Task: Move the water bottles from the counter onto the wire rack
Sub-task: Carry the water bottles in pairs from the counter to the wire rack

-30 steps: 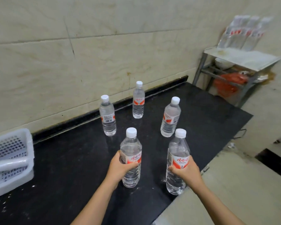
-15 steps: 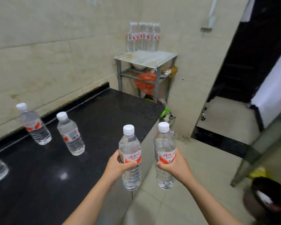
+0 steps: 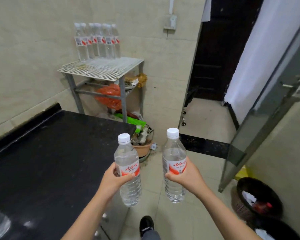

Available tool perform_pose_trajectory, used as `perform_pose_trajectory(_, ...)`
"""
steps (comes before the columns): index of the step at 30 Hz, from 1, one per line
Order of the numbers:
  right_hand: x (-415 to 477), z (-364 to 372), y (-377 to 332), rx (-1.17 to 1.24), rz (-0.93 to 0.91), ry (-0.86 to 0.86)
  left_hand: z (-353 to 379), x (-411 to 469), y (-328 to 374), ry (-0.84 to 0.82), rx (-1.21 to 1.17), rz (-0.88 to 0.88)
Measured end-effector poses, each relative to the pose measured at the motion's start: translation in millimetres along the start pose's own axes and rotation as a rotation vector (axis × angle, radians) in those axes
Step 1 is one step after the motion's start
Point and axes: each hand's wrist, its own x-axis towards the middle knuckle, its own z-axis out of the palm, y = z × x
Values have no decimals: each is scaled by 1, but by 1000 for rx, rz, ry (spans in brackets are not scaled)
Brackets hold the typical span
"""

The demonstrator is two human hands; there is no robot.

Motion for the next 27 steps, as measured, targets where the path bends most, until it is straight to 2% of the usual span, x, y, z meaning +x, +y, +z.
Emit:
perform_pose_trajectory(7, 139, -14, -26, -51, -7, -5, 25, 144, 5, 8, -64, -12)
perform_pose_trajectory(16, 301, -16, -94, -24, -78, -28, 13, 308, 66, 27, -85, 73)
perform_pose_trajectory(22, 395, -14, -161, 108, -257, -111, -22, 364, 127, 138, -145, 180)
perform_pose_trajectory(27, 488, -11, -238, 234, -446, -209, -50, 400, 192, 270, -192, 353)
